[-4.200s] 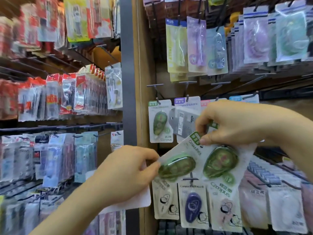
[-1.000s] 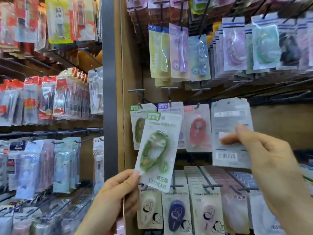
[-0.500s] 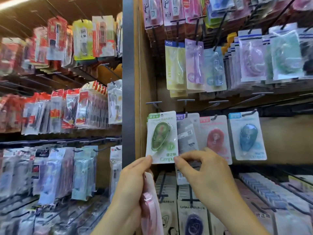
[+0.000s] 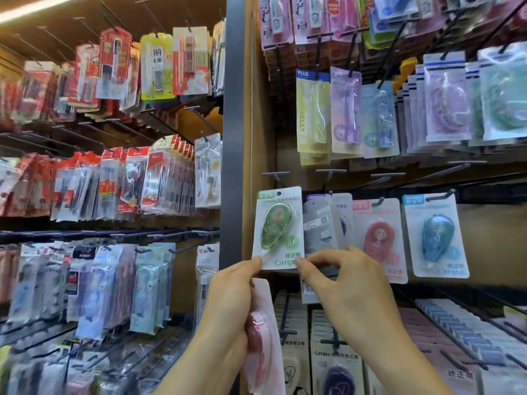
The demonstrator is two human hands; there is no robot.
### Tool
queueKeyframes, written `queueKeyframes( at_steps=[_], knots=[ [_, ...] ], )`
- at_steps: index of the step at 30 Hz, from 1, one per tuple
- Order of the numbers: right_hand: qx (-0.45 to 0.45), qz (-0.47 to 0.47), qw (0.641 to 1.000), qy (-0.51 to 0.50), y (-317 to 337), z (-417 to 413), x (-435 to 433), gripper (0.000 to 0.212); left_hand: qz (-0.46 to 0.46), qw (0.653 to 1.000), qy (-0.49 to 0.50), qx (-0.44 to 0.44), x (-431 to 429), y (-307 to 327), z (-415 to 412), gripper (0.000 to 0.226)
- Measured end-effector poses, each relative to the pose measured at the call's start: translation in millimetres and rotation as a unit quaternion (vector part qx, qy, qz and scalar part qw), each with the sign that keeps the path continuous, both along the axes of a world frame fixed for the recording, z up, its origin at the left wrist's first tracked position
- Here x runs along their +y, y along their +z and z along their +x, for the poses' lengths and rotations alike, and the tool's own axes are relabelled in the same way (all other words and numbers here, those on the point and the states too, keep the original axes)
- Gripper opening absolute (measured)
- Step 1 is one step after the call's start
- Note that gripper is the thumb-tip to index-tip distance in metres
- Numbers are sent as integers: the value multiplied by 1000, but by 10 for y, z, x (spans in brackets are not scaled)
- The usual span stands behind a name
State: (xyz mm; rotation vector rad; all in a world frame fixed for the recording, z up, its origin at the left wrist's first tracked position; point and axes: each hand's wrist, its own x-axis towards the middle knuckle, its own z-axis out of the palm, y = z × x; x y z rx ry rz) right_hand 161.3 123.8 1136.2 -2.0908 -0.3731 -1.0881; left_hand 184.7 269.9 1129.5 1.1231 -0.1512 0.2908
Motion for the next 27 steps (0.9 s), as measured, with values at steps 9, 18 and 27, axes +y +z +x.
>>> queueKeyframes(
  at_steps=[9, 18, 27],
  knots=[
    [-5, 6, 999, -39, -2, 64, -3, 23, 57, 998, 36, 17, -10, 29, 51, 22],
    [-5, -13, 997, -72, -108, -36, -202, 9, 196, 968, 134, -80, 88, -234, -127, 16],
    [2, 36, 998, 46, -223, -198, -406, 64, 479, 848, 176, -147, -260, 418, 172, 78]
  ],
)
